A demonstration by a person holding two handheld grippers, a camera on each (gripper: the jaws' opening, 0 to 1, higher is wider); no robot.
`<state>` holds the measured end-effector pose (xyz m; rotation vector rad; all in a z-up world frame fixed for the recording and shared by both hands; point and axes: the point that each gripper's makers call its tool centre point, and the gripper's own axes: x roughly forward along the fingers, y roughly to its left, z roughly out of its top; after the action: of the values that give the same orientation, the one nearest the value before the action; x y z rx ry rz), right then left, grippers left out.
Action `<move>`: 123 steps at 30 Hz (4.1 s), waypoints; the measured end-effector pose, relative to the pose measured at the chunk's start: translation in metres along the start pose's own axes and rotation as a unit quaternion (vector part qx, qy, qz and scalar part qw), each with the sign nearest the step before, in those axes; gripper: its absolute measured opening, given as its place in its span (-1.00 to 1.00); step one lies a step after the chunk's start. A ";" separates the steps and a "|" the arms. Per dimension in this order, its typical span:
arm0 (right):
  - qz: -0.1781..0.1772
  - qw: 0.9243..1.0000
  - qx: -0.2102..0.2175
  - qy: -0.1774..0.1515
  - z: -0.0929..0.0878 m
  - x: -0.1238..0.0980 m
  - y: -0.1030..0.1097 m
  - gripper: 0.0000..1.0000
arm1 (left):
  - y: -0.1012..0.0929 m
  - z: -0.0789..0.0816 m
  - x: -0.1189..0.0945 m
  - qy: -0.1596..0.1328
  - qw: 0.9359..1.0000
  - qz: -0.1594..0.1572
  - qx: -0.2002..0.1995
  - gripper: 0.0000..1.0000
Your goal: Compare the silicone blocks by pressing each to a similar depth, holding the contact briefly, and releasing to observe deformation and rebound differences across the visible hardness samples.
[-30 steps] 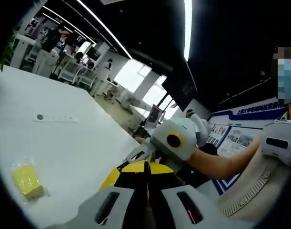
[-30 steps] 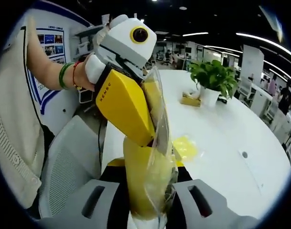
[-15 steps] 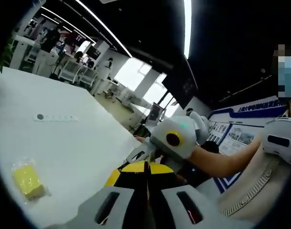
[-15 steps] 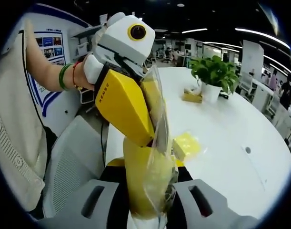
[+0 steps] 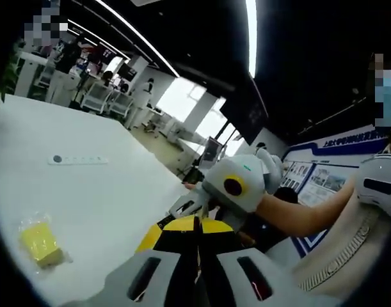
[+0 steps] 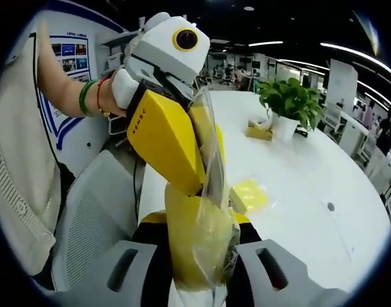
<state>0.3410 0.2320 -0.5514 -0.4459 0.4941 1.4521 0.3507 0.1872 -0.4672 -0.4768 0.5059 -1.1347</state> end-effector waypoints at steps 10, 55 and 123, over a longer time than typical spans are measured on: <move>0.012 1.000 -0.004 0.009 -0.001 -0.001 0.001 -0.54 | -0.002 0.000 0.000 0.001 1.000 -0.002 0.003 -1.00; -0.101 0.993 0.047 0.041 -0.025 -0.026 -0.018 0.25 | 0.023 -0.017 0.003 -0.020 0.998 0.024 -0.053 -1.00; -0.263 0.923 0.280 0.020 -0.147 -0.120 0.000 0.19 | 0.293 -0.079 0.102 -0.037 0.940 0.271 -0.203 -1.00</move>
<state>0.3276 0.0507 -0.6039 -0.1256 0.7292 0.7362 0.5492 0.1860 -0.7181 -0.6818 0.7565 -0.4763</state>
